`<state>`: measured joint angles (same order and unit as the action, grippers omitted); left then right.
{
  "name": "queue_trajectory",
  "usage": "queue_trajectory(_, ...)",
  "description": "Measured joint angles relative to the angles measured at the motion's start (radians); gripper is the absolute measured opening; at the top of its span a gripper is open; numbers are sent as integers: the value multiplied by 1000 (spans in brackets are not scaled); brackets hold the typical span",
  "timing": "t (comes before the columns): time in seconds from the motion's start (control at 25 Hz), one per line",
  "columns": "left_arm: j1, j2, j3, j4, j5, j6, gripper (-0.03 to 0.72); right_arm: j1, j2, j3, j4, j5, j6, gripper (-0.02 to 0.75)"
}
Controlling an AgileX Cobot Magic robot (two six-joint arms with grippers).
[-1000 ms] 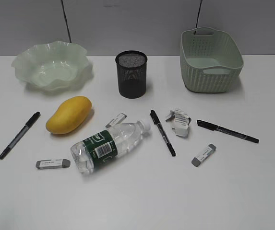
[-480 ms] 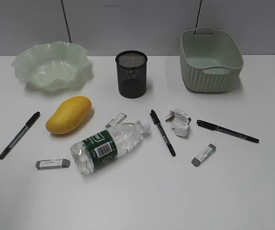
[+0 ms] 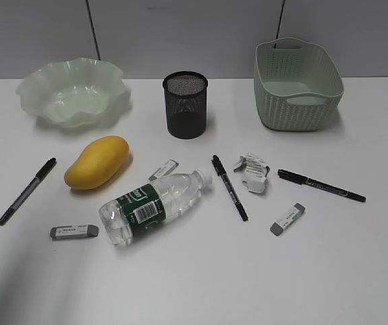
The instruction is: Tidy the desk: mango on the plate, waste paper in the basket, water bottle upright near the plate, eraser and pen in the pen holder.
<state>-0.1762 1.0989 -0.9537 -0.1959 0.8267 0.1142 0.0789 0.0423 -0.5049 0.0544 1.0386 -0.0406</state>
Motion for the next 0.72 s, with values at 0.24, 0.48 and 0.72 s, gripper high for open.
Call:
queue_trajectory(0.24,-117,203,-52,34,-44,3,596,0,0,0,0,0,-1,438)
queue_trajectory(0.48,-165,397,-113,88,-92,3,675,0,0,0,0,0,-1,435)
queue_trajectory(0.72,-165,555,-127,94,-187,4,689,0,0,0,0,0,0,435)
